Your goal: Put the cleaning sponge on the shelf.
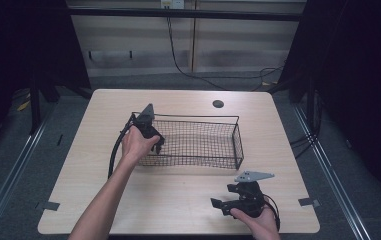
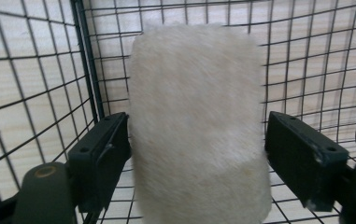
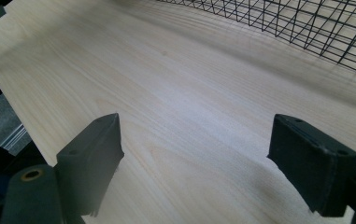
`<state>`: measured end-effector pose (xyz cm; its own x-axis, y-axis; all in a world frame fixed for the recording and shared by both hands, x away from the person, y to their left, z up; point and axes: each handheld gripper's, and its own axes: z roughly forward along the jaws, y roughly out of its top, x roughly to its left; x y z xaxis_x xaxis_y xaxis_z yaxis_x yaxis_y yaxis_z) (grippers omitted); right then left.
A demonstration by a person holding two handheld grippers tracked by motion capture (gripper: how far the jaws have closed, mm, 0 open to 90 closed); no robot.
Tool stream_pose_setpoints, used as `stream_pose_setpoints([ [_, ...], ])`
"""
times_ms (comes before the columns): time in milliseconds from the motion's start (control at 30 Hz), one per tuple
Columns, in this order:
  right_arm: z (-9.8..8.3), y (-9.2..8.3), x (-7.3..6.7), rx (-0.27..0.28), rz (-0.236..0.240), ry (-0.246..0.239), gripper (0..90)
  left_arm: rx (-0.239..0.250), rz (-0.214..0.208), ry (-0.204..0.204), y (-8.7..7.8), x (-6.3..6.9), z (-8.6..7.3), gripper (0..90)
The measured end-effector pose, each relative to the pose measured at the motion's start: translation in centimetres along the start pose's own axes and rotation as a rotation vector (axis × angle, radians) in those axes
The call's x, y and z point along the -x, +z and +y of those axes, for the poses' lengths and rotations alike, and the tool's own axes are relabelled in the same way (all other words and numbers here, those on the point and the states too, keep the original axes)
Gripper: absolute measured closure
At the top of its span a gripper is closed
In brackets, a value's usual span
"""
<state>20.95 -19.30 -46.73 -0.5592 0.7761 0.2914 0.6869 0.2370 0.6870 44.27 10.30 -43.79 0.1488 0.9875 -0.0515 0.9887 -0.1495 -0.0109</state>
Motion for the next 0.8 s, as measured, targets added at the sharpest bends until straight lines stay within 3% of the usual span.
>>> stream_pose_setpoints([
  [333,0.0,0.0,0.0,0.000,-0.002,0.000,16.8,0.012,-0.049,0.025,-0.6,-0.4,-0.1,18.1],
  [467,0.0,0.0,0.0,0.000,-0.004,0.000,16.8,0.026,-0.055,0.012,-0.7,-0.5,-0.1,18.1],
  [567,0.0,0.0,0.1,0.001,-0.004,0.001,16.8,0.014,-0.075,0.035,-0.8,-0.8,-0.2,18.1],
  [800,0.0,0.1,0.0,-0.002,-0.003,0.000,16.8,0.042,-0.108,0.029,-1.5,-1.1,-0.5,18.4],
])
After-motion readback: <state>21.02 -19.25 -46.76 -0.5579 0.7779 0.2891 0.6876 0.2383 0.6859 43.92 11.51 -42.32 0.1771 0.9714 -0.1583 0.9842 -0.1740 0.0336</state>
